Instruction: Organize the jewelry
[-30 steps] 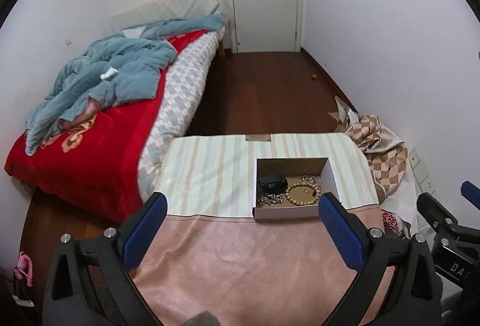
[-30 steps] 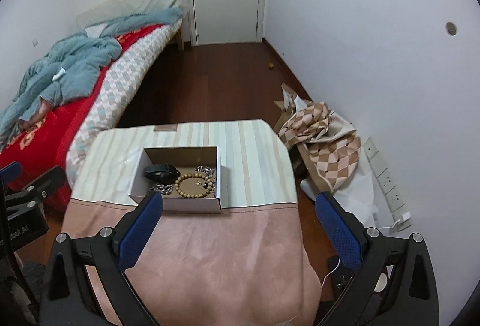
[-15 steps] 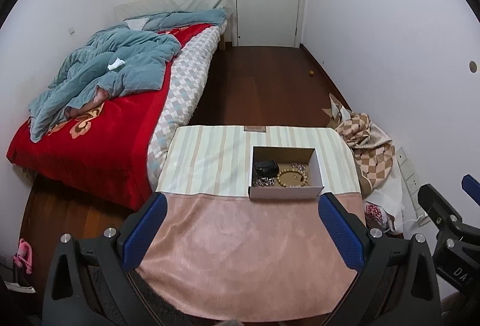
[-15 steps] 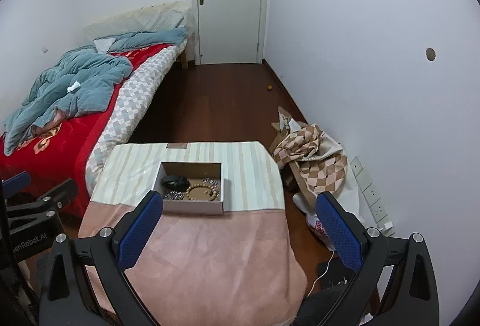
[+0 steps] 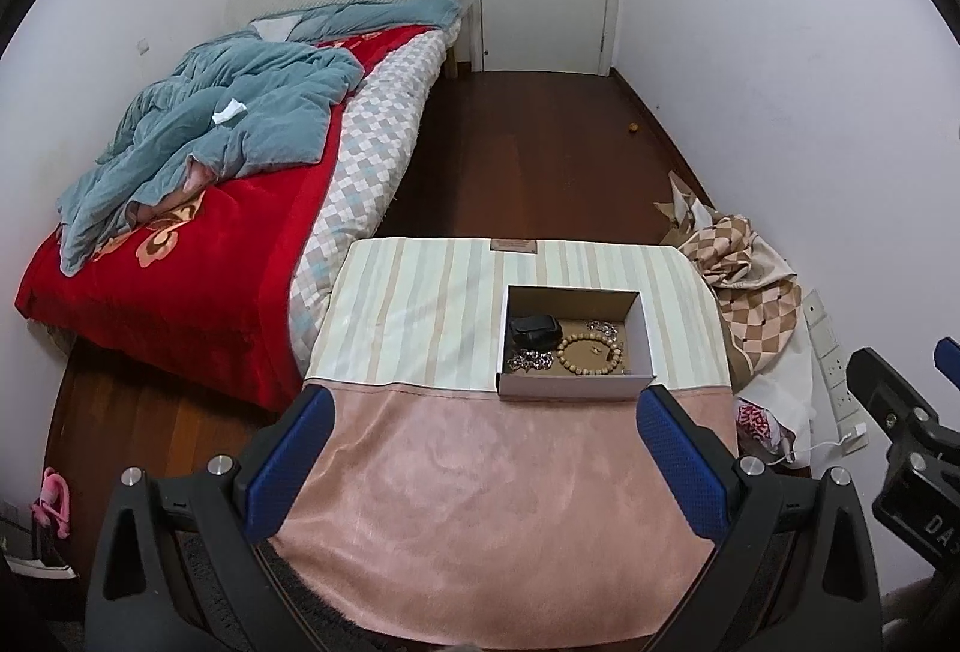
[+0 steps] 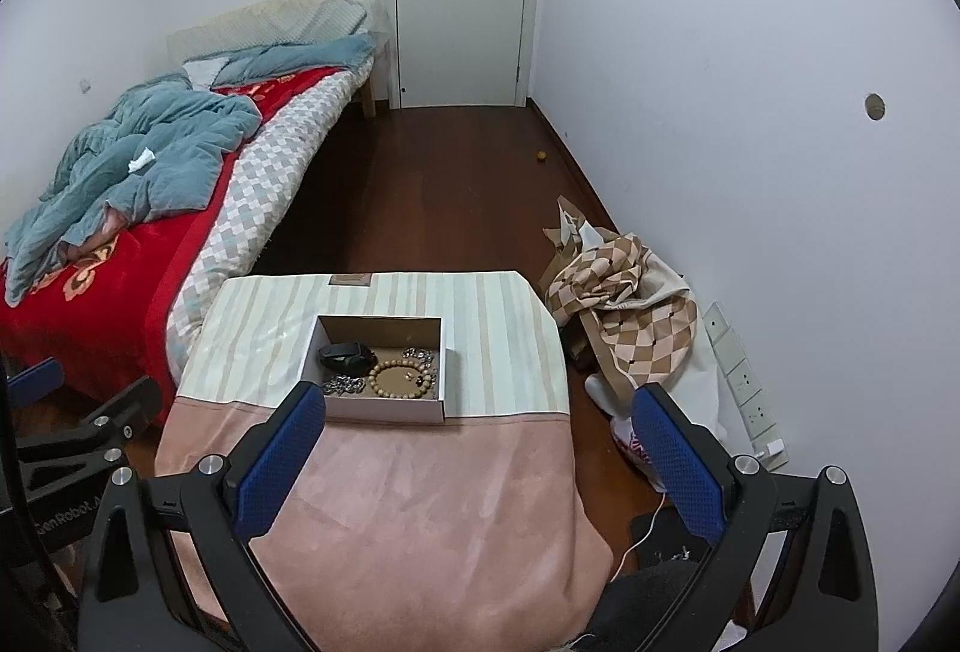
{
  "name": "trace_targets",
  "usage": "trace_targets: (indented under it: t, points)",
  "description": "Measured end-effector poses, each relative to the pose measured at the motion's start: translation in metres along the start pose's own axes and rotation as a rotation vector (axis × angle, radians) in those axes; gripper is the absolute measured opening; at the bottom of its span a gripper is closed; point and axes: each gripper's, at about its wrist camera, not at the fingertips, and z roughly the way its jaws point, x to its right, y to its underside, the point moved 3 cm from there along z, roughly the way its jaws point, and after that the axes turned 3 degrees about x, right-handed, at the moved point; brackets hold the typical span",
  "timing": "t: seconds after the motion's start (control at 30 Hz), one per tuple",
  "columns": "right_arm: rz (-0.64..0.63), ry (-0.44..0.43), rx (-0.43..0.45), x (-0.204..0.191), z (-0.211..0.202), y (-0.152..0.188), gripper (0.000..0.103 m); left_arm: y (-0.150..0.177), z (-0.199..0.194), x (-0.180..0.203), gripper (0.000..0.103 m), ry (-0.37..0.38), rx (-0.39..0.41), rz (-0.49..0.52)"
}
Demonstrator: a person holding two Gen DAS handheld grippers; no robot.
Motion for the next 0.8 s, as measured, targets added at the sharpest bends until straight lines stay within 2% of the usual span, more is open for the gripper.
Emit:
trace_targets:
  t: [0.37, 0.8]
  points:
    - [-0.005, -0.006, -0.074, -0.008, 0.049, -0.023, 0.103, -0.025, 0.034, 0.004, 0.103, -0.011, -0.076, 0.016]
    - [-0.002, -0.016, -0.150, -0.009, 0.085, -0.022, 0.103, -0.028, 0.050, 0.010, 0.103, -0.016, -0.115, 0.012]
